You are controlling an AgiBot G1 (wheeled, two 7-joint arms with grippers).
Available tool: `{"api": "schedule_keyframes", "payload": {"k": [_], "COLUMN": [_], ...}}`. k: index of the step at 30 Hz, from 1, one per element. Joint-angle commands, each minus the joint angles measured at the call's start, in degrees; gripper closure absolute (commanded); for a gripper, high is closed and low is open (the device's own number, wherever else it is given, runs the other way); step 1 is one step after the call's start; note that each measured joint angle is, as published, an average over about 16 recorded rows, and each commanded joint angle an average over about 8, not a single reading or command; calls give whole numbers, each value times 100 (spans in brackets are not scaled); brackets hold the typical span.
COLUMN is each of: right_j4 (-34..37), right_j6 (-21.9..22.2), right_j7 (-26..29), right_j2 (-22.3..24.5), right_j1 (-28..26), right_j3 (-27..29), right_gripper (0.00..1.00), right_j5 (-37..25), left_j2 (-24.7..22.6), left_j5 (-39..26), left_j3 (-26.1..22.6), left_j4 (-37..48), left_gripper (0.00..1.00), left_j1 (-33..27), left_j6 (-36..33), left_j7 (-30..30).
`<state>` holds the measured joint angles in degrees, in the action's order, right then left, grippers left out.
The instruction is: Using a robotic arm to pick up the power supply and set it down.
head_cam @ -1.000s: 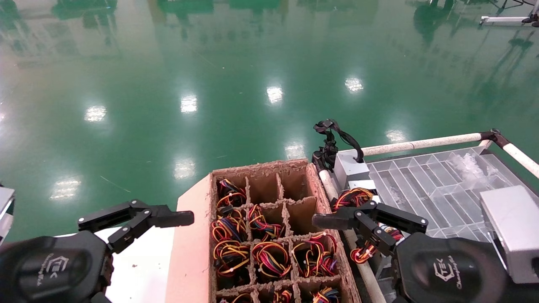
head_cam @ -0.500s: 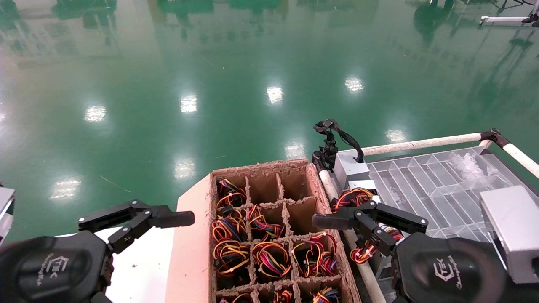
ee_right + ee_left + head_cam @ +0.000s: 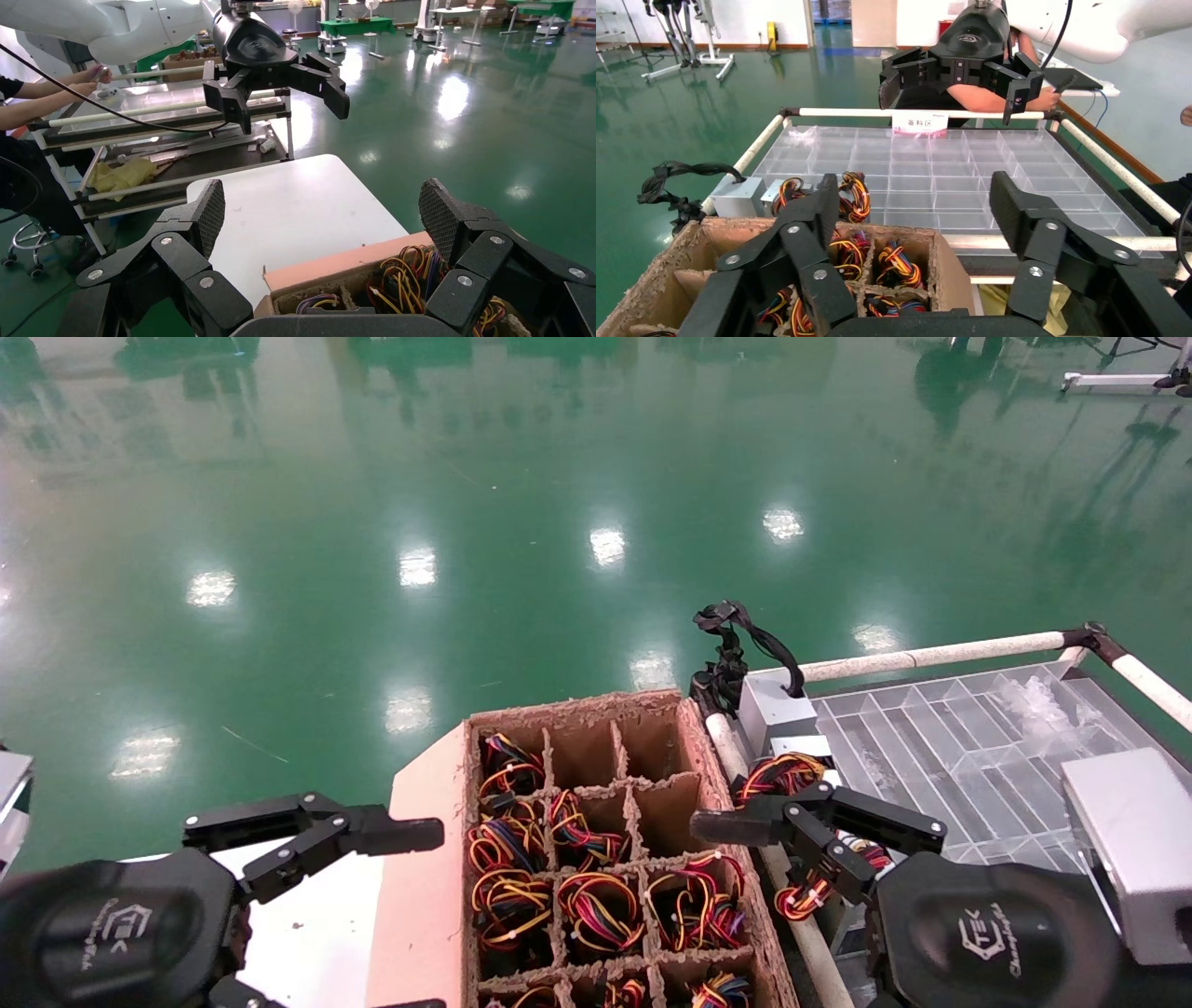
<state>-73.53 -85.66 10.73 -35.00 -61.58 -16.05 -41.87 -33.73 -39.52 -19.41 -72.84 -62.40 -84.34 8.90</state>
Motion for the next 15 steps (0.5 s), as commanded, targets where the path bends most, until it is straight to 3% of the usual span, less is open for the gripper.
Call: {"api": "schedule_keyframes", "payload": {"k": [1, 10, 15], "right_j4": [0, 20, -112], "right_j6": [0, 50, 109], "right_j7": [0, -23, -8], "right_j2": [0, 40, 216], "right_j1": [0, 12, -65], "right_j3": [0, 12, -99], "right_gripper": [0, 0, 0], "right_j5": [0, -52, -507], "left_j2": [0, 0, 0], "left_j5": [0, 0, 0], "left_j3": [0, 0, -1], "left_j4": [0, 1, 2], "left_gripper": [100, 100, 100], "left_j1": [0, 0, -1], "left_j6": [0, 0, -1], "left_j7": [0, 0, -1]}}
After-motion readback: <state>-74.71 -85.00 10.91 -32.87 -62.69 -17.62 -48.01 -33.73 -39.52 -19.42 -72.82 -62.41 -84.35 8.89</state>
